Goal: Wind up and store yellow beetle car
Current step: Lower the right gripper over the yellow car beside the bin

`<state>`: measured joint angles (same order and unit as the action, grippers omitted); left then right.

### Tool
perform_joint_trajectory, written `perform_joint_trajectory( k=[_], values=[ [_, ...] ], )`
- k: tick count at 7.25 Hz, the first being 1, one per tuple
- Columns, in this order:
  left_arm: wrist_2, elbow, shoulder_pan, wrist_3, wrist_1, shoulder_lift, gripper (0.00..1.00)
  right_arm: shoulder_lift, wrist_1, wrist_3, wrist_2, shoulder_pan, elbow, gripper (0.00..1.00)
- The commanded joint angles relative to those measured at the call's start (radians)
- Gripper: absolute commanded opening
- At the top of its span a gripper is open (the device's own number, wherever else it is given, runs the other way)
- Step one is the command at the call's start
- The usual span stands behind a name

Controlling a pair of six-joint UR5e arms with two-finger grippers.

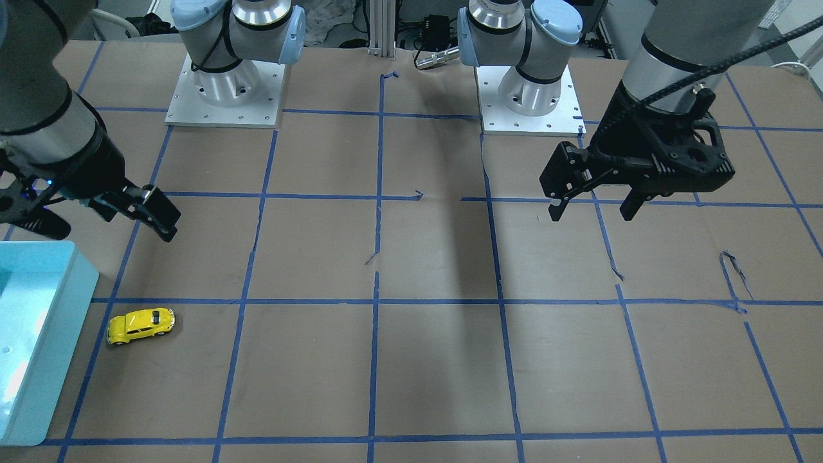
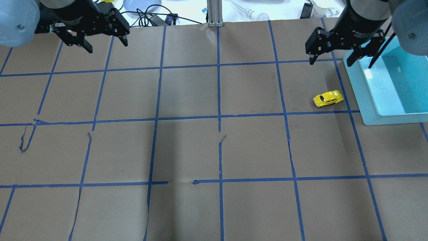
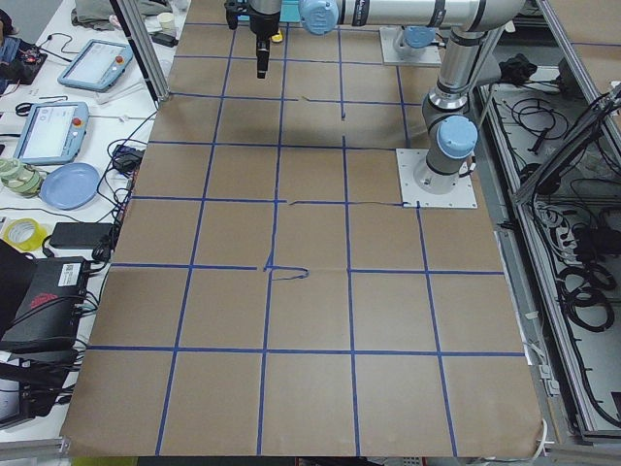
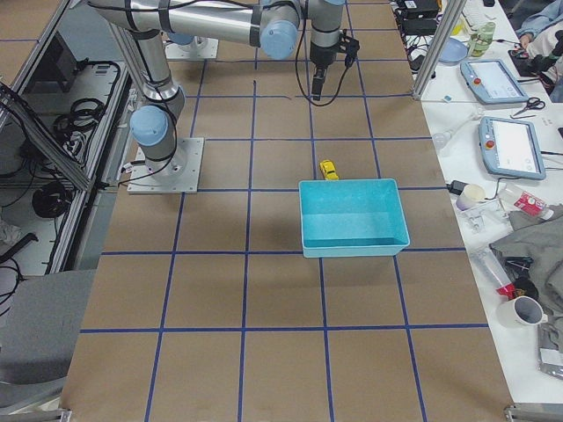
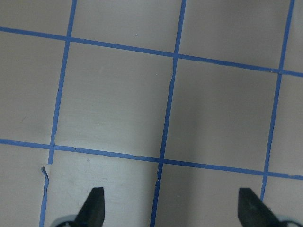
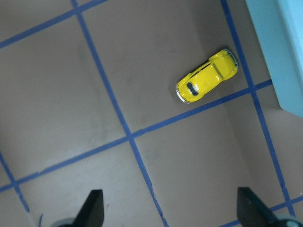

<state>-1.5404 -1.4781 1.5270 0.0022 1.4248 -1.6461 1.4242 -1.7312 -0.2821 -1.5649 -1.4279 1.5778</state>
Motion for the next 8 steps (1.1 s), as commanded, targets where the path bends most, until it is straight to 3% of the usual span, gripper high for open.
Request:
perform_joint_trajectory(
  k=[1,4,8],
  values=[
    [0.002,-0.054,0.004,0.027,0.054,0.061,1.0,-0.118,-0.093,-0.38,-0.092,0.012,0.002,1.0],
    [-0.001,-0.083,-0.002,0.03,0.138,0.1,1.0,-0.209,-0.126,-0.676,-0.078,0.017,0.004,1.0],
    [-0.004,-0.085,-0.01,0.07,0.149,0.1,1.0,-0.278,-0.206,-0.761,-0.098,0.081,0.045,1.0]
  ],
)
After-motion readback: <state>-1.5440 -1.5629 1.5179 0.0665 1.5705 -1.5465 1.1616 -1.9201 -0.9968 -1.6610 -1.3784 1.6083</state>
